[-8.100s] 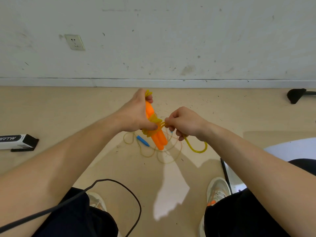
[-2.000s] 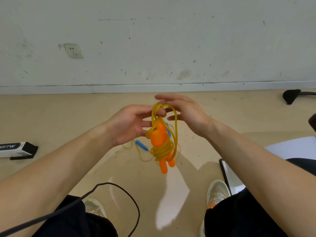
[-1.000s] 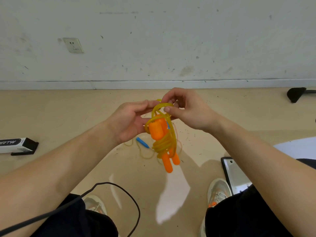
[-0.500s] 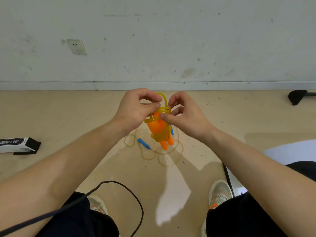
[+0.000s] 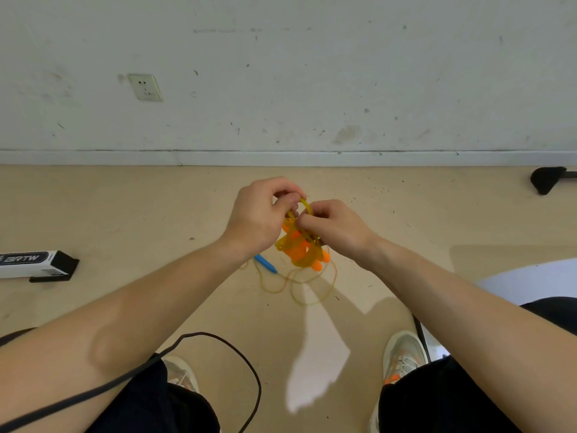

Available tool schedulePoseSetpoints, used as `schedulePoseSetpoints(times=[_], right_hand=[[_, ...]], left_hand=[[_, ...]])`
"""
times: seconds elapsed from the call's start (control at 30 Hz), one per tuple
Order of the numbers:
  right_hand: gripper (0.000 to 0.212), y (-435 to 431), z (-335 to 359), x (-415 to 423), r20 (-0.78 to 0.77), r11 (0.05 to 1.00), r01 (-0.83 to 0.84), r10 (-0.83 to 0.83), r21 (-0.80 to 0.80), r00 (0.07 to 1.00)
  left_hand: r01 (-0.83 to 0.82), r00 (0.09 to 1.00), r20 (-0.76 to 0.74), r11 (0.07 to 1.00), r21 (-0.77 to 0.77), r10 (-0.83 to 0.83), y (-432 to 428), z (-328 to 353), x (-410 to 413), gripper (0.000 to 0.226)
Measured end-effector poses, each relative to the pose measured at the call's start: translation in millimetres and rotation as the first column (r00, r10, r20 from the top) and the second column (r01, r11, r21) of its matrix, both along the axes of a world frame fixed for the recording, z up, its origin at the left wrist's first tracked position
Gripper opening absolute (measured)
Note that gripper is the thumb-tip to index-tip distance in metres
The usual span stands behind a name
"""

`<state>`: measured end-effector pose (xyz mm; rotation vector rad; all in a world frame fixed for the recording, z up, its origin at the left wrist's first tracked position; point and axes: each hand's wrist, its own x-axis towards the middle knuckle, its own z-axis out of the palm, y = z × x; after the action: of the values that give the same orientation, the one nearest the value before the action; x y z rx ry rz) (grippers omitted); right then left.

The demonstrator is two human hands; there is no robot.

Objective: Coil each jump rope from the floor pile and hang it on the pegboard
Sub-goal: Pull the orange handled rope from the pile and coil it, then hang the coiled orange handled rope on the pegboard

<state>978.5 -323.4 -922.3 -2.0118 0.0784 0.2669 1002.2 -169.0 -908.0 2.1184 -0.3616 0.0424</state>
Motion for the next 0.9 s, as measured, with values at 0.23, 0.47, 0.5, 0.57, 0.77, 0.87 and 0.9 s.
schedulePoseSetpoints(times=[0.23, 0.47, 0.5, 0.57, 0.77, 0.87, 0.9], right_hand=[[0.018, 4, -18, -10, 0.021, 0.979, -0.013, 0.017, -0.202, 1.0], [0.011, -1, -26, -5, 0.034, 0.989, -0.024, 0.03, -0.143, 0.999], [0.007, -2, -25, -4, 0.019, 0.988, -0.027, 0.03, -0.151, 0.999], [0.016, -2, -24, 0, -0.009, 0.987, -0.041, 0.04, -0.157, 0.999], [0.014, -9, 3, 29, 0.123, 0.999, -0.033, 0.036, -0.025, 0.992], [0.012, -22, 12, 64, 0.086, 0.998, -0.026, 0.021, 0.052, 0.996], [0.013, -25, 12, 79, 0.091, 0.999, -0.029, 0.025, 0.036, 0.996]], left_hand=[[-0.087, 0.993, -0.081, 0.994, -0.061, 0.082, -2, 1, 11, 0.022], [-0.121, 0.985, -0.132, 0.987, -0.106, 0.107, -2, -1, 17, 0.026], [-0.09, 0.99, -0.119, 0.991, -0.098, 0.078, -4, -2, 16, 0.025], [-0.017, 0.997, -0.081, 0.998, -0.062, 0.012, -8, -1, 15, 0.022], [0.016, 1.0, -0.006, 0.997, -0.077, -0.017, -12, 21, 46, 0.016], [-0.007, 0.997, -0.076, 0.991, -0.134, -0.003, -11, 23, 79, 0.015], [-0.022, 0.994, -0.111, 0.986, -0.167, 0.003, -10, 20, 92, 0.015]])
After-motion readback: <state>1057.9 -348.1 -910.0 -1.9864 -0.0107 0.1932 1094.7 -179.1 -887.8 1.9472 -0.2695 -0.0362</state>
